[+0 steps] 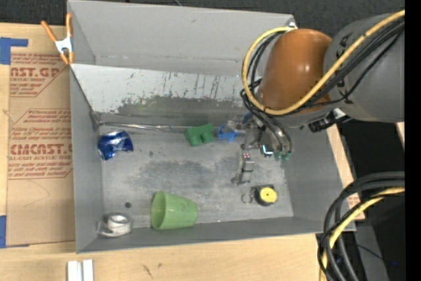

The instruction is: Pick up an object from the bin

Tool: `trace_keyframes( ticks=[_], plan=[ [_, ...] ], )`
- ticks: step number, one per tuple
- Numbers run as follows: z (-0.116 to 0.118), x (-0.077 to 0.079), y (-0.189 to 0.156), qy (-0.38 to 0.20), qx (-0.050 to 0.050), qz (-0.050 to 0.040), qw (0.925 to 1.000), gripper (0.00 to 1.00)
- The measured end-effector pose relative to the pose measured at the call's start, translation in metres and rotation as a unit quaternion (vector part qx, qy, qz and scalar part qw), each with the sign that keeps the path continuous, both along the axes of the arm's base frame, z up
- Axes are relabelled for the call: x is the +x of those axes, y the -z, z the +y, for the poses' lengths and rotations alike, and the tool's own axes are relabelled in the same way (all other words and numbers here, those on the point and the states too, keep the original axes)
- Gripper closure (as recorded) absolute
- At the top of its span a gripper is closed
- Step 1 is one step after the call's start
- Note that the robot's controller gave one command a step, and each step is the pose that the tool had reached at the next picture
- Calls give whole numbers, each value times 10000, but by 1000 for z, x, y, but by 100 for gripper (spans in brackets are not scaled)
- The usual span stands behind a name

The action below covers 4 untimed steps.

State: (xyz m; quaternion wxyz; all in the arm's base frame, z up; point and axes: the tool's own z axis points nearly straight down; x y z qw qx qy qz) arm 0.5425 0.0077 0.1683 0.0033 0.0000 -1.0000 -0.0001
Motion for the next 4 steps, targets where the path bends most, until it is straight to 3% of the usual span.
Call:
trace_keyframes(
  ticks=[1, 2, 3, 4],
  plan=[
    [-94, -28, 43, -352, -11, -10, 9994, 0],
    [-117, -55, 101, -643, 2, -40, 9979, 0],
    [-116, -53, 97, -656, 1, -54, 9978, 100],
    [-120, -50, -112, -808, -13, -82, 9967, 100]
  ],
)
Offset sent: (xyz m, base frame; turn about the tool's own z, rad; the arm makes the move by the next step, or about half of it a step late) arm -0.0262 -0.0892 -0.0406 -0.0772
